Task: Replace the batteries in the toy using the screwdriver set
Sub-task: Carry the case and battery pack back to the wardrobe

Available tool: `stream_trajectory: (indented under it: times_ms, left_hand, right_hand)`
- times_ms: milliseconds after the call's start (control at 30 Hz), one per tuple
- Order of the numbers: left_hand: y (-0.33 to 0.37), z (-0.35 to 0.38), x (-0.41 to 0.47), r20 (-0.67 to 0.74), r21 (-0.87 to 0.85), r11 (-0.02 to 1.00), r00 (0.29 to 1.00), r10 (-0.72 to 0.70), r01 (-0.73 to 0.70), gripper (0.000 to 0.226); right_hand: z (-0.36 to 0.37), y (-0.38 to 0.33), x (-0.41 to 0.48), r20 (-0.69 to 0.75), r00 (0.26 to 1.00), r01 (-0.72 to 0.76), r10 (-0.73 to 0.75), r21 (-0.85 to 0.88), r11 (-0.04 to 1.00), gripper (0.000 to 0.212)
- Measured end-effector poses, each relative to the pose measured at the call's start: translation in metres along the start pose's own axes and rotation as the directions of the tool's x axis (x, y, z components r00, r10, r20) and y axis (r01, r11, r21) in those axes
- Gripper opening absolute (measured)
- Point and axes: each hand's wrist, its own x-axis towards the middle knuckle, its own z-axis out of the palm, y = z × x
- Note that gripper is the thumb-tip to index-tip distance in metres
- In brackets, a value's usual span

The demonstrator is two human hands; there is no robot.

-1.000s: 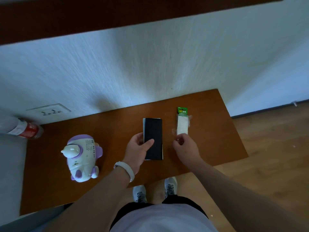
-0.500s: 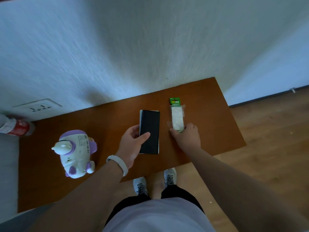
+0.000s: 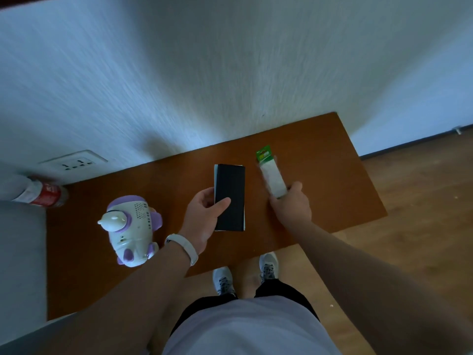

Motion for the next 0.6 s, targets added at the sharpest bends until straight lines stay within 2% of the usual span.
stream_trajectory:
  times_ms: [133,367,600]
  left_hand:
    - [0.003,-0.009,-0.005,0.026,-0.018,1.0,1.0,0.015,-0.014,0.036]
    - [0.006,-0.024,-0.011,0.067,-0.016,0.998,0.996,0.065,-0.064,0.039]
    - [0.011,-0.027,-0.011,0.181,-0.052,0.994,0.978,0.105,-0.098,0.043]
  right_hand:
    - [-0.004,-0.002,-0.009,0.051,0.997,0.046,-0.05,0.078,0.996,0.034]
    - [-0.012,-0.007,-0.039,0.057,0.997,0.03,-0.043,0.21,0.977,0.018]
    - [-0.028,-0.021,-0.085,-0.001,0.999,0.03,-0.032,0.409,0.912,0.011]
